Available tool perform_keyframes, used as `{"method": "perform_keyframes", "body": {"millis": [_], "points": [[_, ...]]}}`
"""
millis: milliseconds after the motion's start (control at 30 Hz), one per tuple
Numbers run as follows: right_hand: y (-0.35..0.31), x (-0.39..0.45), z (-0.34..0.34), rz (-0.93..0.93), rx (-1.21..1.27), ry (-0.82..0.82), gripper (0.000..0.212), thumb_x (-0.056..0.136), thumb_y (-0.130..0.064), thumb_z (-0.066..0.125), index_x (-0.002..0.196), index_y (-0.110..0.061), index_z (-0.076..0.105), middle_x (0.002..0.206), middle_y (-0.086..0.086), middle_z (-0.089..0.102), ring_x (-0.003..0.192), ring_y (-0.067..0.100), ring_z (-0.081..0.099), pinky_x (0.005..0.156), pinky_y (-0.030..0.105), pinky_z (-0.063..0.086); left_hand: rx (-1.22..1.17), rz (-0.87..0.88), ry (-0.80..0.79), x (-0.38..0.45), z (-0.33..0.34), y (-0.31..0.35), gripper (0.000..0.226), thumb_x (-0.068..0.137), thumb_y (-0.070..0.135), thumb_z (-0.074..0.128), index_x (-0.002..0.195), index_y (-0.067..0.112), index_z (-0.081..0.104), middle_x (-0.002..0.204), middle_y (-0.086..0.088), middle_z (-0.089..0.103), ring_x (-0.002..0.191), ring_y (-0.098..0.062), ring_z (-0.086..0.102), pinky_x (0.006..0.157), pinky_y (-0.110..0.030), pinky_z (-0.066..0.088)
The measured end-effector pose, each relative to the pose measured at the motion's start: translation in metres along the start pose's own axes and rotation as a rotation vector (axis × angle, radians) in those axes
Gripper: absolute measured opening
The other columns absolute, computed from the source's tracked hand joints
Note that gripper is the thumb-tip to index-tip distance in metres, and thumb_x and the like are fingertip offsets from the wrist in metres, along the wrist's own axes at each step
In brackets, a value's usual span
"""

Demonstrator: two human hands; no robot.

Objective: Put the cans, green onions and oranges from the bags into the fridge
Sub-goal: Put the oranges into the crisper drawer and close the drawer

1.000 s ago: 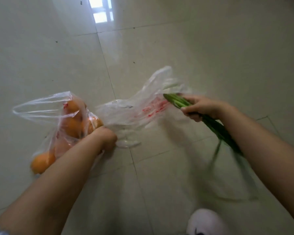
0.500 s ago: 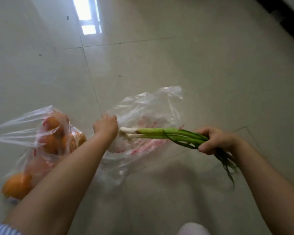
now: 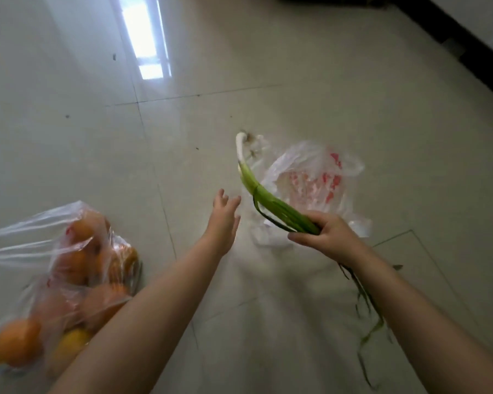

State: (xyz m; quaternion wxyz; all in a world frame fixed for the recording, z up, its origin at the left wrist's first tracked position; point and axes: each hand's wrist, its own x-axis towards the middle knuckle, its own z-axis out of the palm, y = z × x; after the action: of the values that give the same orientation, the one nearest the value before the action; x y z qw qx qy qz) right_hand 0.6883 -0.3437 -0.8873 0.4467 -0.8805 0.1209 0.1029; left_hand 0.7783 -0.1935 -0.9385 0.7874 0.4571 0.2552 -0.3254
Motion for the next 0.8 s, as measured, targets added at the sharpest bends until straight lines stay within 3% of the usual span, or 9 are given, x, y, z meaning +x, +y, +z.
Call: {"method": "perform_keyframes", "body": {"millis": [67, 133, 233, 300, 400, 433, 533, 667, 800], "points": [[0.001, -0.002, 0.014, -0.075, -0.137, -0.042, 0.023, 0.077, -0.010, 0.072, 0.099, -0.007, 0.070, 0.062, -0.013, 0.052, 0.055, -0.005, 0.051, 0.054, 0.007, 0.035, 0.019, 0.017, -0.048, 0.000, -0.009, 0.007, 0.038, 0.100, 0.031, 0.036, 0.133, 0.012, 0.043, 0.133, -0.011, 0.051, 0.121, -0.024, 0.052, 0.101, -0.037, 0.042], [-0.003, 0.000, 0.031, -0.129, -0.227, -0.122, 0.025, 0.078, -0.015, 0.071, 0.102, -0.010, 0.069, 0.065, -0.006, 0.056, 0.057, 0.003, 0.051, 0.055, 0.010, 0.034, 0.001, -0.015, -0.128, -0.008, -0.019, 0.018, 0.039, 0.098, 0.043, 0.032, 0.110, 0.008, 0.047, 0.099, -0.011, 0.059, 0.089, -0.021, 0.061, 0.080, -0.033, 0.049], [-0.013, 0.009, 0.061, -0.184, -0.364, -0.208, 0.021, 0.081, -0.021, 0.067, 0.094, -0.005, 0.065, 0.071, 0.002, 0.053, 0.066, 0.018, 0.047, 0.055, 0.020, 0.031, -0.059, 0.000, -0.082, -0.022, -0.037, 0.029, 0.016, 0.098, 0.022, 0.044, 0.090, 0.008, 0.043, 0.060, -0.007, 0.059, 0.050, -0.015, 0.062, 0.056, -0.029, 0.057], [-0.022, 0.014, 0.080, -0.178, -0.413, -0.267, 0.019, 0.082, -0.020, 0.066, 0.086, -0.002, 0.061, 0.069, 0.003, 0.048, 0.068, 0.019, 0.045, 0.056, 0.028, 0.026, -0.125, 0.020, 0.035, -0.028, -0.052, 0.034, 0.020, 0.098, 0.006, 0.042, 0.079, 0.010, 0.040, 0.037, 0.001, 0.047, 0.028, -0.008, 0.046, 0.039, -0.016, 0.049], [-0.038, 0.015, 0.102, -0.106, -0.354, -0.500, 0.018, 0.082, -0.027, 0.065, 0.073, -0.016, 0.053, 0.063, -0.006, 0.043, 0.067, 0.017, 0.044, 0.055, 0.023, 0.029, -0.172, -0.029, 0.134, -0.037, -0.084, 0.050, 0.028, 0.100, 0.008, 0.038, 0.073, 0.011, 0.037, 0.028, 0.005, 0.035, 0.020, -0.004, 0.032, 0.030, -0.008, 0.035], [-0.046, 0.016, 0.107, -0.056, -0.299, -0.588, 0.012, 0.084, -0.031, 0.063, 0.082, -0.020, 0.058, 0.068, -0.010, 0.048, 0.068, 0.012, 0.048, 0.056, 0.017, 0.033, -0.155, -0.062, 0.138, -0.042, -0.097, 0.057, 0.030, 0.101, 0.009, 0.037, 0.071, 0.011, 0.037, 0.027, 0.005, 0.033, 0.019, -0.003, 0.030, 0.028, -0.007, 0.032], [-0.069, 0.020, 0.120, -0.001, -0.253, -0.754, 0.034, 0.091, -0.036, 0.049, 0.119, -0.019, 0.057, 0.097, -0.011, 0.059, 0.086, 0.002, 0.056, 0.072, 0.005, 0.040, -0.060, -0.173, 0.110, -0.064, -0.140, 0.079, 0.033, 0.101, 0.012, 0.036, 0.068, 0.013, 0.036, 0.028, 0.005, 0.031, 0.019, -0.002, 0.029, 0.024, -0.008, 0.027], [-0.099, 0.037, 0.150, -0.061, -0.254, -0.683, 0.031, 0.095, -0.027, 0.046, 0.118, -0.011, 0.059, 0.101, 0.002, 0.065, 0.087, 0.008, 0.059, 0.074, 0.011, 0.042, 0.064, -0.163, 0.101, -0.098, -0.195, 0.098, 0.033, 0.101, 0.013, 0.032, 0.068, 0.016, 0.037, 0.027, 0.006, 0.029, 0.017, 0.001, 0.026, 0.023, -0.004, 0.022], [-0.123, 0.048, 0.190, -0.305, -0.402, -0.464, 0.028, 0.094, -0.010, 0.043, 0.113, -0.006, 0.064, 0.112, 0.013, 0.067, 0.104, 0.027, 0.061, 0.082, 0.025, 0.043, 0.216, 0.001, 0.267, -0.121, -0.239, 0.094, 0.036, 0.098, 0.008, 0.039, 0.063, 0.015, 0.036, 0.027, 0.007, 0.025, 0.019, 0.000, 0.021, 0.026, -0.004, 0.019]]}}
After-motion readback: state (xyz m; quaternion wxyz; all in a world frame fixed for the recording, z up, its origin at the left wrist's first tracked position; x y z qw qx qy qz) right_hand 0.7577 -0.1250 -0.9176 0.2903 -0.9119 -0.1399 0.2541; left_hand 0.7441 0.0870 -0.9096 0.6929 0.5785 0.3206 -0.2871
